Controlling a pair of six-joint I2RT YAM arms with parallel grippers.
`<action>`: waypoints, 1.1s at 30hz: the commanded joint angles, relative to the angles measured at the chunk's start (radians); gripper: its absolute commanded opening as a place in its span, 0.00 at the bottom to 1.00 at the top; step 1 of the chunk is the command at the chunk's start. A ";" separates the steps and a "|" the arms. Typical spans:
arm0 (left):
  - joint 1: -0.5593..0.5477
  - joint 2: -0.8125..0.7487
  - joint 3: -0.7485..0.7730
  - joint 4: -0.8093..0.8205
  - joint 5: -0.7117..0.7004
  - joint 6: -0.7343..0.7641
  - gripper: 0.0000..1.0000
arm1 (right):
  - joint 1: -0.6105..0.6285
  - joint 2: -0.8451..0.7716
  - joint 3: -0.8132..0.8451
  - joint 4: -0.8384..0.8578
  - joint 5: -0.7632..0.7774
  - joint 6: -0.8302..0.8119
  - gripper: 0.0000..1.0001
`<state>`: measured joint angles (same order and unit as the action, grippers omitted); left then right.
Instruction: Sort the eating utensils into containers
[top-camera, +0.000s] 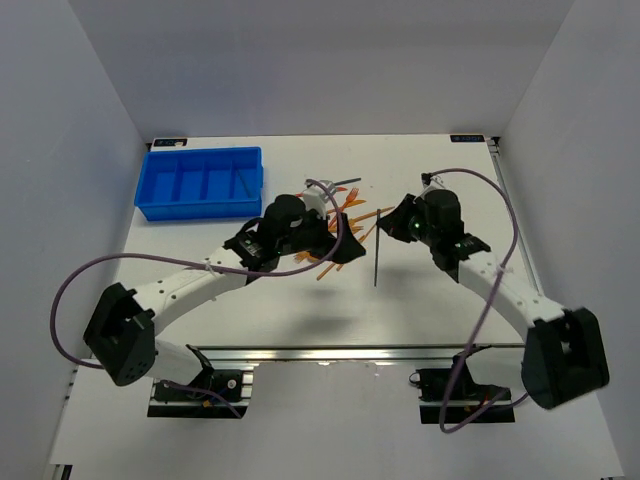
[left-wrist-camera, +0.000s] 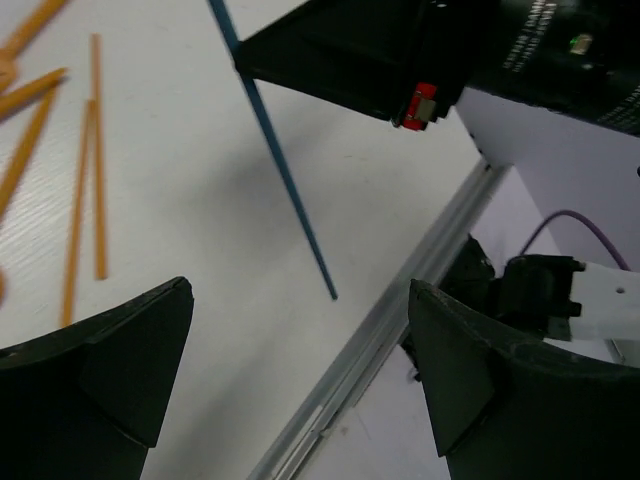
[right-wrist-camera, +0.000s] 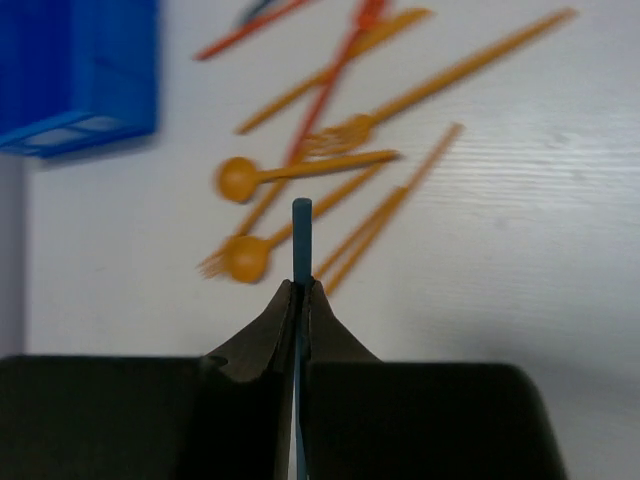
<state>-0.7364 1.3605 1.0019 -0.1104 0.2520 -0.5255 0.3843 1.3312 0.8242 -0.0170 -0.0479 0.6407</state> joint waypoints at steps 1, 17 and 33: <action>-0.058 0.028 0.006 0.218 0.076 -0.051 0.97 | 0.034 -0.160 -0.077 0.304 -0.205 0.036 0.00; -0.083 0.095 0.064 0.233 -0.013 -0.068 0.37 | 0.105 -0.248 -0.123 0.439 -0.236 0.165 0.00; 0.165 0.104 0.228 -0.145 -0.414 -0.059 0.00 | 0.067 -0.202 0.030 0.070 0.008 0.080 0.89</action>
<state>-0.6979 1.4834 1.1393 -0.1127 0.0284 -0.5987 0.4782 1.1152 0.7719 0.2203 -0.1753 0.7551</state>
